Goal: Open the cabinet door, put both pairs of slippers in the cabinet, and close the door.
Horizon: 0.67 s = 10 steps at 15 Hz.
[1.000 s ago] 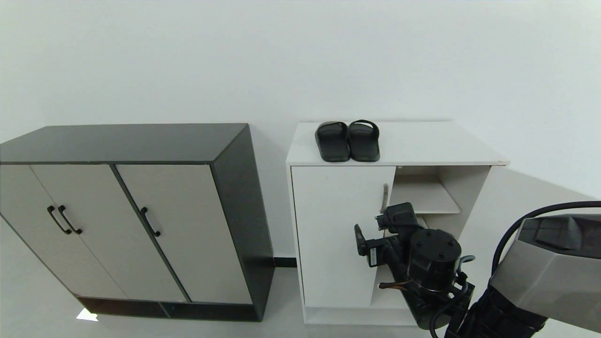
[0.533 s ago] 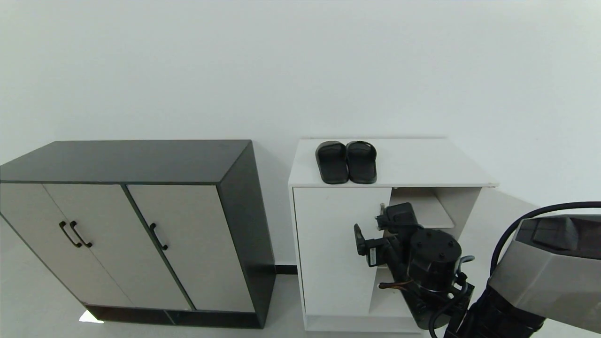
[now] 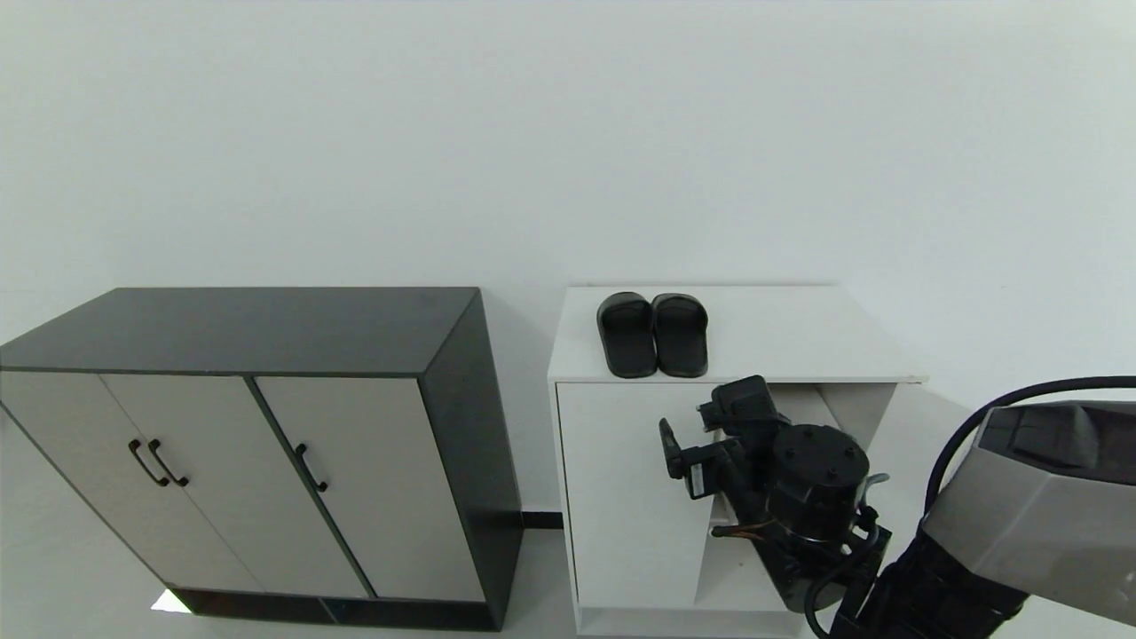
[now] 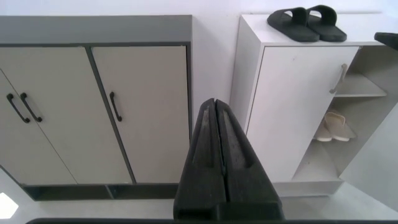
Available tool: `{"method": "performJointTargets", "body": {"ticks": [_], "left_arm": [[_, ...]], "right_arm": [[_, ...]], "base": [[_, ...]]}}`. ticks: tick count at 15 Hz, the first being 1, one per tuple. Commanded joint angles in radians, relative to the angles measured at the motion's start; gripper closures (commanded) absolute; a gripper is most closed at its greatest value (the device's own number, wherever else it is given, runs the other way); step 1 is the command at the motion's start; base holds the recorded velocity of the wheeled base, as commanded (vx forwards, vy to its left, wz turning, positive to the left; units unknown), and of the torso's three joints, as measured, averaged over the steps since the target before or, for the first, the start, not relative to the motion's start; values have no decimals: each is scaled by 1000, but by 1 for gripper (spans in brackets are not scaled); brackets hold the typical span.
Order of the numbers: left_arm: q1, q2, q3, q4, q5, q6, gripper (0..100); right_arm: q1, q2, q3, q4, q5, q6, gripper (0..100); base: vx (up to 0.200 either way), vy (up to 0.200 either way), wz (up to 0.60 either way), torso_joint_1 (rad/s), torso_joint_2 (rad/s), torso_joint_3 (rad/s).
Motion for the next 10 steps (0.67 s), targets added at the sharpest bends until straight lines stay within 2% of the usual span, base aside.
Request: {"method": "performJointTargets", "body": {"ticks": [1, 3, 5, 8, 10], "left_arm": [[0, 2, 0, 0, 0, 0, 100], [0, 2, 0, -2, 0, 5, 100], [0, 2, 0, 0, -2, 3, 100], [0, 2, 0, -2, -2, 5, 100], [0, 2, 0, 0, -2, 3, 100]], "right_arm": [[4, -72, -93, 179, 0, 45, 0], [24, -141, -219, 461, -18, 176, 0], [34, -177, -344, 652, -63, 243, 0], [47, -168, -462, 833, -67, 329, 0], [34, -147, -483, 877, -72, 369, 0]], "base": [[0, 0, 0, 168, -359, -198], [0, 0, 0, 95, -190, -100], [0, 0, 0, 0, 0, 0], [0, 0, 0, 0, 0, 0], [0, 0, 0, 0, 0, 0]]}}
